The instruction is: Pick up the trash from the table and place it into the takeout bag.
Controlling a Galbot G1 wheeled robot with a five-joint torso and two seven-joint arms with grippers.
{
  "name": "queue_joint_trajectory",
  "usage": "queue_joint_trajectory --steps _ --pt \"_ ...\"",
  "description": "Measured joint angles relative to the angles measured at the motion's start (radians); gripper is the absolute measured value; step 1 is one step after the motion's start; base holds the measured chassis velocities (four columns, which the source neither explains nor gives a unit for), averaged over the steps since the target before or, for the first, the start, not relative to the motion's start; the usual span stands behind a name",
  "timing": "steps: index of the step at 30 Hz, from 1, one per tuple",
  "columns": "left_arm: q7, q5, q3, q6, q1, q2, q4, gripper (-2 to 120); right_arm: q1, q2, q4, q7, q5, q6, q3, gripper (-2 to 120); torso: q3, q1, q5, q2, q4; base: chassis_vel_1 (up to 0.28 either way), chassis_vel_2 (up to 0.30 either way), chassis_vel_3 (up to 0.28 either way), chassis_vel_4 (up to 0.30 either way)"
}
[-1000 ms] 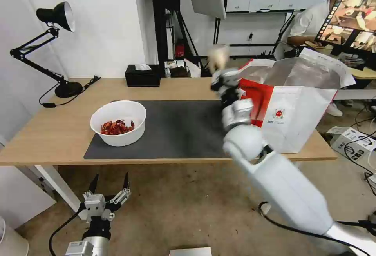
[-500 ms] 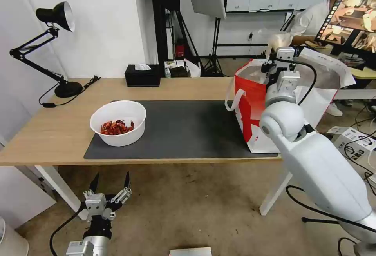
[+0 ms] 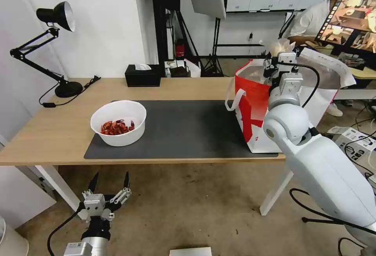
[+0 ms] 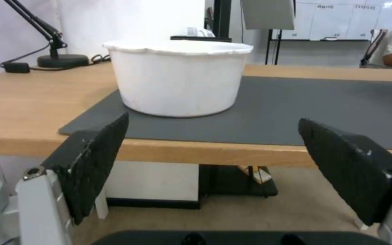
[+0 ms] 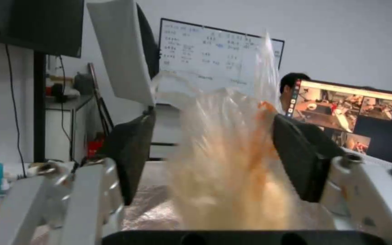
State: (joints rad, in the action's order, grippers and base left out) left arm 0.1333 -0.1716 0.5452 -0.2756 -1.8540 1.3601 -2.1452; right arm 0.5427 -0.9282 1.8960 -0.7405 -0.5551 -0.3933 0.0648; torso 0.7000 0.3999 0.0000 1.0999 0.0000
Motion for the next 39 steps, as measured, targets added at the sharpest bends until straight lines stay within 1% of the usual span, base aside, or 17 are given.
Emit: queue_joint_trajectory --steps 2,3,4,7,9,10,15,20,23,27,39 --pt "0.000 0.003 -0.005 0.000 0.000 0.003 -0.001 100 0.008 0.012 0.009 0.003 -0.007 0.000 0.002 77 0.000 0.000 0.0000 0.000 -0.0001 0.000 0.000 0.000 0.000" --pt "0.000 0.003 -0.006 0.000 0.000 0.005 -0.001 100 0.013 0.016 0.012 0.005 -0.012 0.000 0.003 84 0.000 0.000 0.0000 0.000 -0.0001 0.000 0.000 0.000 0.000" --pt "0.000 0.003 -0.006 0.000 0.000 0.005 -0.001 100 0.013 0.016 0.012 0.005 -0.012 0.000 0.003 84 0.000 0.000 0.0000 0.000 -0.0001 0.000 0.000 0.000 0.000" --pt "0.000 0.004 -0.011 0.000 -0.001 0.008 -0.001 100 0.029 0.026 0.028 0.012 -0.023 -0.001 0.003 97 0.000 0.000 0.0001 0.000 0.0000 0.000 0.000 0.000 0.000" --pt "0.000 0.004 -0.011 0.000 -0.001 0.008 -0.001 100 0.029 0.027 0.028 0.012 -0.024 -0.001 0.003 97 0.000 0.000 0.0001 0.000 0.0000 0.000 0.000 0.000 0.000" --pt "0.000 0.005 -0.011 0.000 -0.001 0.008 -0.001 100 0.032 0.029 0.032 0.013 -0.027 -0.003 0.003 100 0.000 0.000 0.0000 0.000 0.0000 0.000 0.000 0.000 0.000" --pt "0.000 0.005 -0.015 0.000 -0.001 0.009 -0.003 100 0.043 0.055 0.058 0.024 -0.070 -0.042 0.006 100 0.000 0.000 0.0000 0.000 0.0000 0.000 0.000 0.000 0.000" --pt "0.000 0.006 -0.018 0.000 -0.001 0.008 -0.006 100 0.042 0.089 0.087 0.021 -0.153 -0.100 0.024 100 0.000 0.000 0.0001 0.000 -0.0001 0.000 0.000 0.000 0.000" --pt "0.000 0.007 -0.020 0.000 -0.001 0.008 -0.006 100 0.036 0.100 0.095 0.016 -0.188 -0.116 0.027 100 0.000 0.000 0.0000 0.000 -0.0001 0.000 0.000 0.000 0.000" --pt "0.000 0.007 -0.020 0.000 -0.002 0.008 -0.011 100 0.023 0.111 0.098 0.009 -0.215 -0.123 0.028 100 0.000 0.000 0.0000 0.000 0.0000 0.000 0.000 0.000 0.000" --pt "0.000 0.006 -0.016 0.000 -0.006 0.006 -0.020 100 0.022 0.110 0.098 0.005 -0.214 -0.120 0.027 100 0.000 0.000 0.0000 0.000 0.0000 0.000 0.000 0.000 0.000"
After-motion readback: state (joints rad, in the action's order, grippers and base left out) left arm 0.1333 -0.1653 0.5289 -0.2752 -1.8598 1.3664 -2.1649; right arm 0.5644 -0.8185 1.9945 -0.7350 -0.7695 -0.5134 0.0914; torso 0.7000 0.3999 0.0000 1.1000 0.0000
